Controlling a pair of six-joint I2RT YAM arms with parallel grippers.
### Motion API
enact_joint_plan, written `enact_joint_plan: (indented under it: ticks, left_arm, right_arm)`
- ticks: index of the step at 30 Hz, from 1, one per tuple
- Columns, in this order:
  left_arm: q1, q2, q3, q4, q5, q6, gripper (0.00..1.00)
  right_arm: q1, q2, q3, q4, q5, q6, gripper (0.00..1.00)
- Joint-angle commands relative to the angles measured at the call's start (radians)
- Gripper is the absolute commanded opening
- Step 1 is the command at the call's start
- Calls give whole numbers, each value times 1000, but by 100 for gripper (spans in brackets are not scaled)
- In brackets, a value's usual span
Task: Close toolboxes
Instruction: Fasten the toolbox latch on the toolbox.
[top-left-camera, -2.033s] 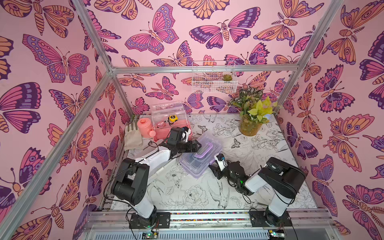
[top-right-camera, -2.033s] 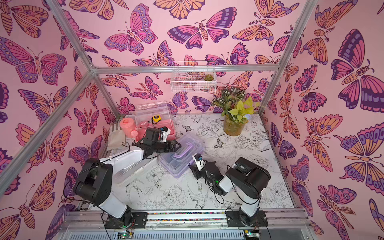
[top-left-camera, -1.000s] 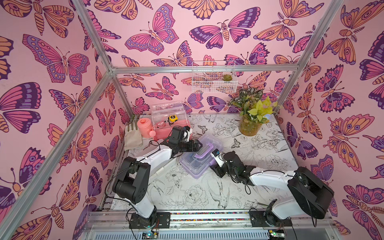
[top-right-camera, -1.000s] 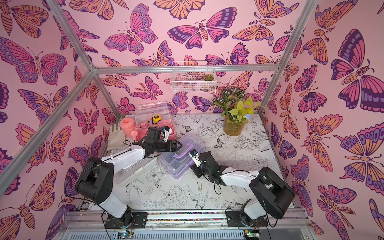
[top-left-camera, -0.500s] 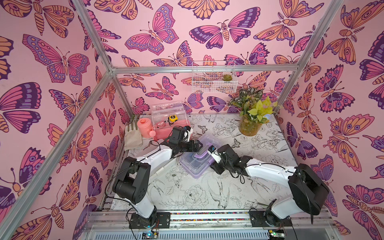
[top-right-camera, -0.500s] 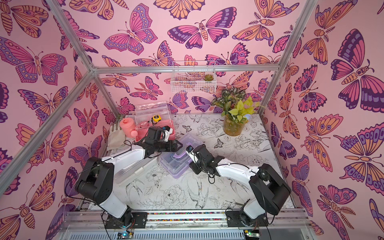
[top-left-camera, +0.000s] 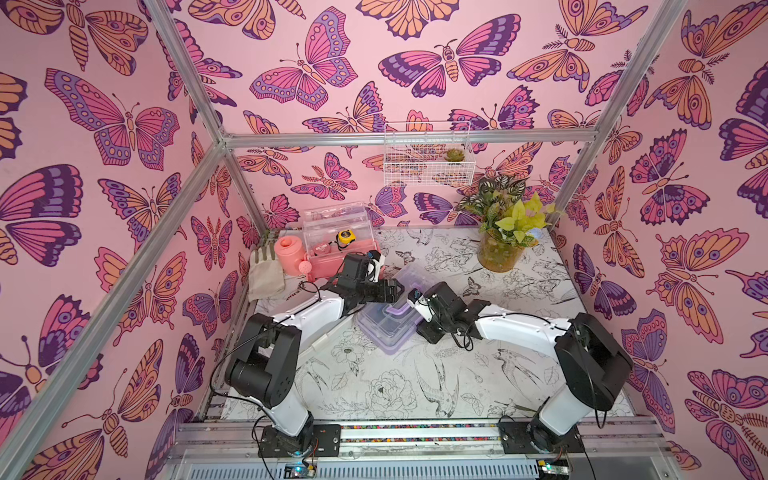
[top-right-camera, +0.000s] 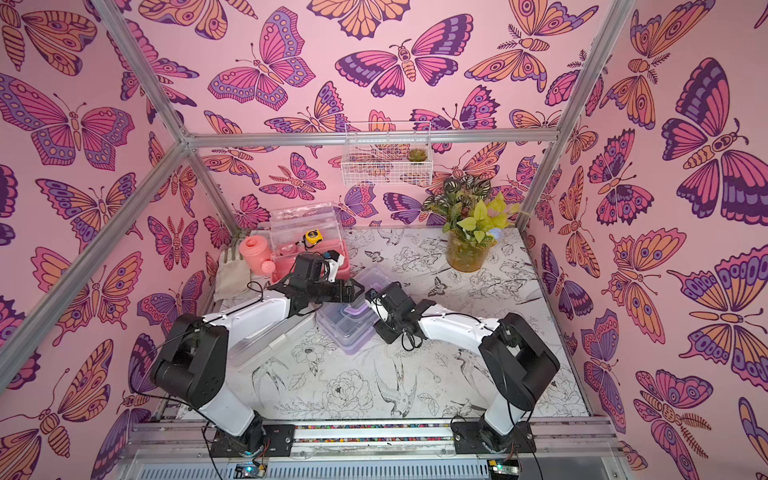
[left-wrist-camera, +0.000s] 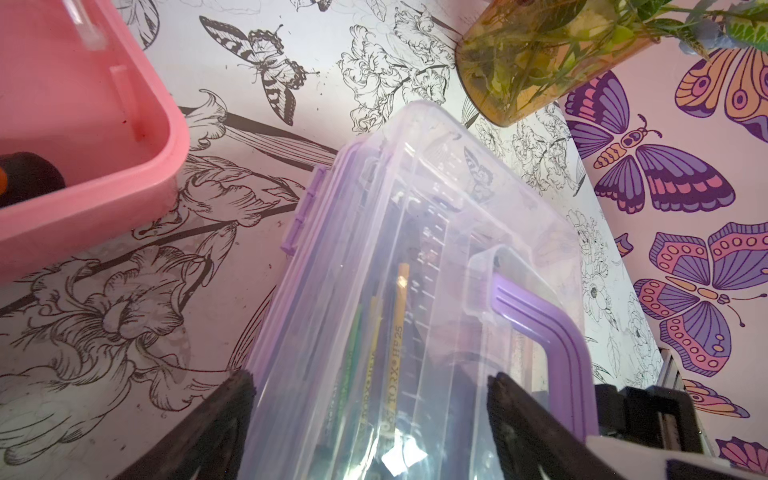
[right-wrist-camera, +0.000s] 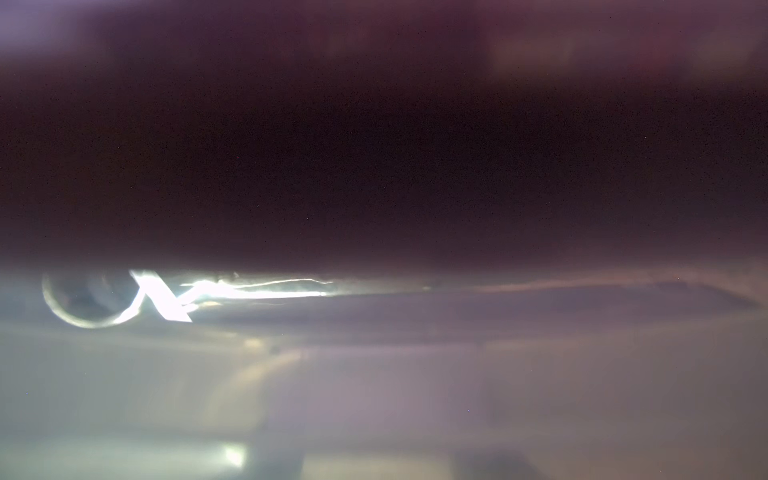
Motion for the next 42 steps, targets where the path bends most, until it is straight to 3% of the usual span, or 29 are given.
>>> enact_joint_plan:
  ticks: [1, 5, 6, 10, 14, 20, 26, 30, 35, 42]
  left_arm:
    - [-23, 34, -60, -157, -7, 20, 89]
    - [-23, 32, -58, -158, -7, 17, 89]
    - [-23, 30, -57, -157, -8, 16, 89]
    - [-20, 18, -52, -158, -26, 1, 92]
    - [-13, 1, -36, -160, -47, -12, 95]
    - [-5, -1, -6, -169, -66, -21, 95]
    - [-5, 14, 5, -169, -42, -38, 93]
    - [-8, 21, 1, -168, -35, -46, 92]
    - [-11, 31, 7, -163, -32, -53, 92]
    - [-12, 36, 16, -157, -29, -54, 91]
  right_arm:
    - [0, 33, 53, 102, -30, -1, 23]
    - [-1, 26, 49, 103, -28, -4, 24]
    - [-1, 24, 49, 100, -28, -6, 28]
    - [0, -2, 38, 88, -36, -3, 63]
    - [-1, -54, -1, 83, -42, 24, 74]
    - [-31, -187, -93, 75, -65, 128, 75]
    - [-98, -304, -182, 110, -97, 433, 72]
    - [-98, -308, -221, 177, -103, 654, 68]
    - [-97, -270, -313, 408, -103, 930, 61]
    - [-97, -187, -371, 649, -145, 1137, 53]
